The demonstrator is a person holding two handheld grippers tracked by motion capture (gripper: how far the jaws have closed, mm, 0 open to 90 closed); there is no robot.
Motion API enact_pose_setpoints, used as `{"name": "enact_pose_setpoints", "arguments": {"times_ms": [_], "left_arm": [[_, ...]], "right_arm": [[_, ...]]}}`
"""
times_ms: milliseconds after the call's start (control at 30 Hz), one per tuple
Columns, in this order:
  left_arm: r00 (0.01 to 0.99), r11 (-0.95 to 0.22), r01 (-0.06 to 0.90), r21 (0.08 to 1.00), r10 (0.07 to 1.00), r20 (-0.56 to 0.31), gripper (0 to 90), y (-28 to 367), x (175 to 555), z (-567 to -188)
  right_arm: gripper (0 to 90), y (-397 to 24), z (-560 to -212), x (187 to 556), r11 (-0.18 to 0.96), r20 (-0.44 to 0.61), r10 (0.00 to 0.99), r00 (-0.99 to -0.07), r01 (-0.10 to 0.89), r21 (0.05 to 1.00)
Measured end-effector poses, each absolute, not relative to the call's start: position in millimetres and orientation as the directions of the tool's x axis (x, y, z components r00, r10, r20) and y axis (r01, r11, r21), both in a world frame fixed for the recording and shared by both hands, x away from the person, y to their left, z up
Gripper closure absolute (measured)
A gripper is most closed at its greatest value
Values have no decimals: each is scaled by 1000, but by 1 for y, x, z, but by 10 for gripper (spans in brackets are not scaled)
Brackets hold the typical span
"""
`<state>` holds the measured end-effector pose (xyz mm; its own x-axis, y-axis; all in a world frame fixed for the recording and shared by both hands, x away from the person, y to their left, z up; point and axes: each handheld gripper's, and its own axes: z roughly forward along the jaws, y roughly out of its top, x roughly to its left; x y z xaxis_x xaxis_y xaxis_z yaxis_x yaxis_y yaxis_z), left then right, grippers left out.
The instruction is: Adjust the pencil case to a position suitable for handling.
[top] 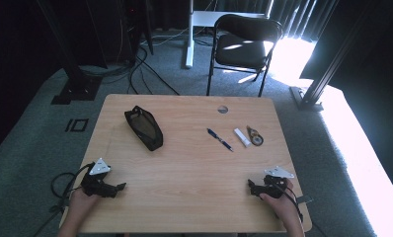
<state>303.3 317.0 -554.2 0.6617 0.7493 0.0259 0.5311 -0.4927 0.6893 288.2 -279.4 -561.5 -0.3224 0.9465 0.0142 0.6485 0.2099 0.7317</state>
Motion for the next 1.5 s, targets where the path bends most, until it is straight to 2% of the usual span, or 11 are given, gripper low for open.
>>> {"name": "enact_pose_setpoints", "arguments": {"times_ms": [367, 933, 1500], "left_arm": [[661, -492, 531, 690, 750, 26, 16, 317, 303, -554], [662, -493, 531, 689, 749, 26, 15, 317, 303, -554], [660, -490, 533, 690, 751, 23, 16, 317, 303, -554]], "right_arm": [[106, -254, -561, 296, 250, 12, 924, -381, 629, 736], [138, -183, -549, 324, 311, 33, 857, -514, 568, 762], [147, -120, -539, 346, 353, 40, 797, -603, 518, 779]]}}
